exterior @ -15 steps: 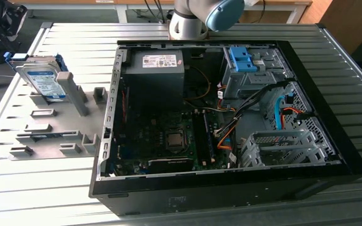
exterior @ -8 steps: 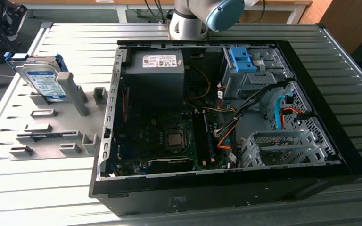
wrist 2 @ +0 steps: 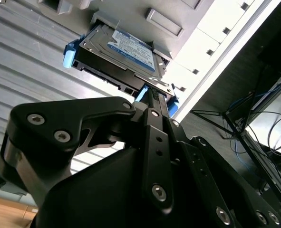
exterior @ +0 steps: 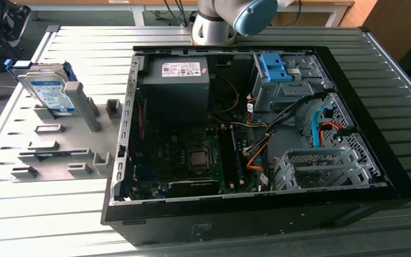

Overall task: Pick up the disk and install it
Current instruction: 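Pick up the disk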

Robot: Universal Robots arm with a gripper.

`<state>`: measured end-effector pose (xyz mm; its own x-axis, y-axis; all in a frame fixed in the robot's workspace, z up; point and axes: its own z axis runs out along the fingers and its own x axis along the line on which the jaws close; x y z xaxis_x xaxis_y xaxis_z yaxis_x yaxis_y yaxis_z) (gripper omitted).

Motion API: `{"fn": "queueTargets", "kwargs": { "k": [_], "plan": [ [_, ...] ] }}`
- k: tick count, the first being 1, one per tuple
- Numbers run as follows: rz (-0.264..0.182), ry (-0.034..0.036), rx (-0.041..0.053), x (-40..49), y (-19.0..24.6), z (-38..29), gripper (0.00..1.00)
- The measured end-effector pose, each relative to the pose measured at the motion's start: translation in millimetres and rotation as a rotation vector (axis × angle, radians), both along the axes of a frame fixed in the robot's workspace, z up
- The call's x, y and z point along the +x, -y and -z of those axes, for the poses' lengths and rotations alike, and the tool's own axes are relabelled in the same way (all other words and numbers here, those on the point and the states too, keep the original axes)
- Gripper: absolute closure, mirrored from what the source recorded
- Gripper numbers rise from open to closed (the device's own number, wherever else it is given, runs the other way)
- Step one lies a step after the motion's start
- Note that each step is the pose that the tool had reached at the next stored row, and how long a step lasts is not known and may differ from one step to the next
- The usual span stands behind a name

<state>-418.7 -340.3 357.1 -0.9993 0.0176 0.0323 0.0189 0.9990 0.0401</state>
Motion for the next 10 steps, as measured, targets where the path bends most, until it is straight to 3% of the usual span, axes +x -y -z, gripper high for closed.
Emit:
{"fn": "queueTargets", "kwargs": {
  "k": [10],
  "plan": [
    [-0.024,0.0,0.0,0.0,0.0,0.0,0.89]
  ]
}}
